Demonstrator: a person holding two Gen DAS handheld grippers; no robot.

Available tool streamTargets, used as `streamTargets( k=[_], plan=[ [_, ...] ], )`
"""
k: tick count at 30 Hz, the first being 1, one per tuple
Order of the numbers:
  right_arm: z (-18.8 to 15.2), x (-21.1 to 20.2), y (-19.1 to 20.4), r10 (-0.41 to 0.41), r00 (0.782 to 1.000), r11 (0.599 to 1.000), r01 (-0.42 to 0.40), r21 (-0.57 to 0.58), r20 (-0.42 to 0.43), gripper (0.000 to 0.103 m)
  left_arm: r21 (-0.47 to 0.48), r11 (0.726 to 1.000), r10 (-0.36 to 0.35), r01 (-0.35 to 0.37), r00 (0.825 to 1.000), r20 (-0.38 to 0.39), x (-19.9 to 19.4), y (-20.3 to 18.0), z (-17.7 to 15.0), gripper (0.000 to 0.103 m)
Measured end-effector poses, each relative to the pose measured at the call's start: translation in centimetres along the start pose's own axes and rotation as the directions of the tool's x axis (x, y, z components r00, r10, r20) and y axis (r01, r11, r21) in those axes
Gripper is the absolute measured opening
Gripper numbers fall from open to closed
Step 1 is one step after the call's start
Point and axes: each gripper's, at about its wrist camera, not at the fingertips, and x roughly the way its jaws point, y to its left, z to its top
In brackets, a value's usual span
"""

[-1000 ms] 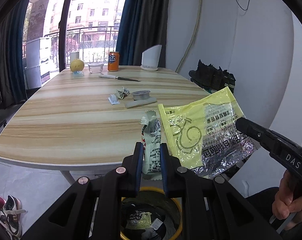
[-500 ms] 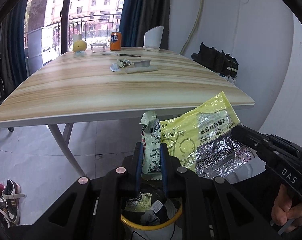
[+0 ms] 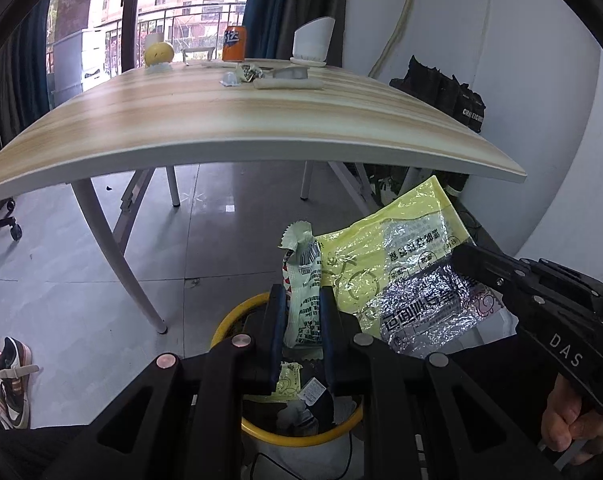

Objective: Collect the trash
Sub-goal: 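Carry the white packet and yellow bag down over the bin with both grippers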

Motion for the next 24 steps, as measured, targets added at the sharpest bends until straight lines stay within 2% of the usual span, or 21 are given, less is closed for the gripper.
streamTargets(
  k=[8, 17, 24],
  plan=[
    [-1.8, 5.4, -0.9, -0.081, 0.985, 0.997, 0.083, 0.005, -0.152, 0.003, -0.022, 1.000, 0.008, -0.010, 0.994, -0.111, 3.9, 0.4, -1.8, 0.012],
    [-4.0, 9.8, -1.9, -0.135, 0.940, 0.988, 0.151, 0.026, -0.314, 0.003, -0.070, 0.997, -0.001, -0.016, 0.971, -0.238, 7.8, 1.3, -3.2, 0.012],
    [-5.8, 12.9, -1.4, -0.147, 0.901, 0.984, 0.173, 0.028, -0.408, 0.003, -0.079, 0.996, 0.023, -0.048, 0.955, -0.296, 9.0, 1.9, -4.1, 0.012]
  ],
)
